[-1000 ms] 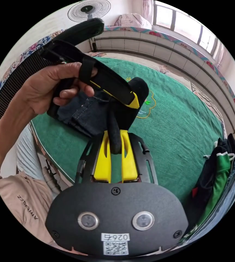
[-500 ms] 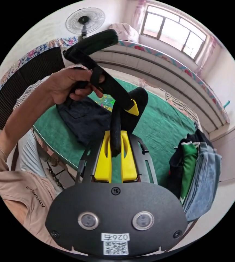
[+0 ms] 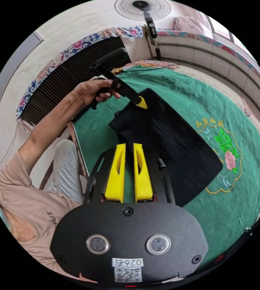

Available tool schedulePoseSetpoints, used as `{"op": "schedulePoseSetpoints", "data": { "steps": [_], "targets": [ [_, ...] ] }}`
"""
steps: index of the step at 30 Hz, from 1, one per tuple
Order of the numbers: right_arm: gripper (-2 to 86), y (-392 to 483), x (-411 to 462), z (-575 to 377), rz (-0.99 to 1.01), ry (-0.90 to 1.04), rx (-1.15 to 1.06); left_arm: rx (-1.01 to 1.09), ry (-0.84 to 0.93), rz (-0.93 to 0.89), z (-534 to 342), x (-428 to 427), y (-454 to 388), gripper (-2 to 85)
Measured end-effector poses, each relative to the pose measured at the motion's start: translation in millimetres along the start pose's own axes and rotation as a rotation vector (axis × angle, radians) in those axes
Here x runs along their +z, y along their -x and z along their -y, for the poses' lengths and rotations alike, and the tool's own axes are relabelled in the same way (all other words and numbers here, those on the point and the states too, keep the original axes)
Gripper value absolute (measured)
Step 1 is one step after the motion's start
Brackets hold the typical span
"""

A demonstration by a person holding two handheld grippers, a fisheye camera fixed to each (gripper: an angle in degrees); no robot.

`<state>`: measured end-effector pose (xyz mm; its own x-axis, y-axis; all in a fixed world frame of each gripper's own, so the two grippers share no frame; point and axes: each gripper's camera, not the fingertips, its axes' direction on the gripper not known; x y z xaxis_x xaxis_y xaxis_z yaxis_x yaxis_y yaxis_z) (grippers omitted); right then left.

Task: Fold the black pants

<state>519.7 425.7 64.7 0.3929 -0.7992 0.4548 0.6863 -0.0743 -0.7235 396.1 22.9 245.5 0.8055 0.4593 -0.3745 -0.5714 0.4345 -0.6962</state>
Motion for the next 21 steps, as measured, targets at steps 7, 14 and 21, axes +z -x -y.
{"op": "schedulePoseSetpoints", "data": {
  "steps": [7, 14, 21],
  "targets": [
    [-0.9, -93, -27, -24, 0.059, 0.077, 0.101, -0.053, -0.092, -0.120, -13, -2, 55, 6.1],
    [-0.9, -158, -77, -50, -0.019, 0.023, 0.117, 0.174, -0.512, 0.178, -131, -8, -23, 1.8],
    [-0.9, -212, -99, -69, -0.092, 0.052, 0.128, 0.217, -0.293, 0.275, -133, 74, -1, -0.7]
  ]
}}
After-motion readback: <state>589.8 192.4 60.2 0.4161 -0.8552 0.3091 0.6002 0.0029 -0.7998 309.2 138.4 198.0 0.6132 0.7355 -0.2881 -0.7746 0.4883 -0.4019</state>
